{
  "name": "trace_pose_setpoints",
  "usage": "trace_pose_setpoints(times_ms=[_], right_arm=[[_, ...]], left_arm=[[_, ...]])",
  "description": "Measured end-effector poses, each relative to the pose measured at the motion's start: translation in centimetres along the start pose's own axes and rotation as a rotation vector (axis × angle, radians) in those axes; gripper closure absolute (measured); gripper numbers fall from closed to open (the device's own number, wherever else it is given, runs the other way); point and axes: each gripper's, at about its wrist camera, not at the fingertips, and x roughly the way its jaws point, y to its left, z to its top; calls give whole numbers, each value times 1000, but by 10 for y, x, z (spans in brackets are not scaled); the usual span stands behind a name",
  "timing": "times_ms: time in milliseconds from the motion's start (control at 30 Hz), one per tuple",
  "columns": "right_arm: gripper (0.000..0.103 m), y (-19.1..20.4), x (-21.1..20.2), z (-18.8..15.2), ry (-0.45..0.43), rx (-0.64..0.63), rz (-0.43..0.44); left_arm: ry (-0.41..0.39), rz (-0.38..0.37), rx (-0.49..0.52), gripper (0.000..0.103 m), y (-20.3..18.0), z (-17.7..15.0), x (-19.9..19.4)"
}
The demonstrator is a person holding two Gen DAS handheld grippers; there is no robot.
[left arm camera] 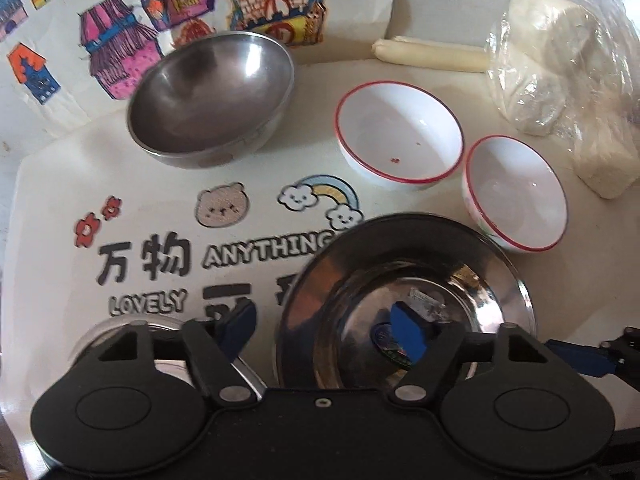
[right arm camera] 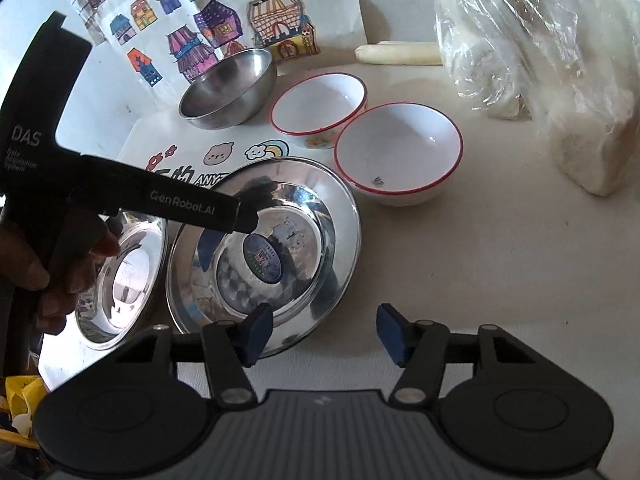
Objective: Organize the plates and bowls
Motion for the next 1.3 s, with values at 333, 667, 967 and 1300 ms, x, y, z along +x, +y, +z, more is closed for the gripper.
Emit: trace_pose_setpoints(times_ms=[333, 667, 967, 1300], right_arm=[[67, -5, 7, 4, 22, 35, 9], [78, -20, -1, 0, 57, 36, -23], [79, -22, -8, -5, 94, 26, -36], [81, -26, -11, -6, 103, 66, -46]], left_arm=[[26, -23, -59, 61, -3, -4, -4], [63, -38, -92, 67, -16, -34, -11], [64, -46, -102, 69, -26, -59, -18], [63, -77, -165, 78, -22, -65, -22]])
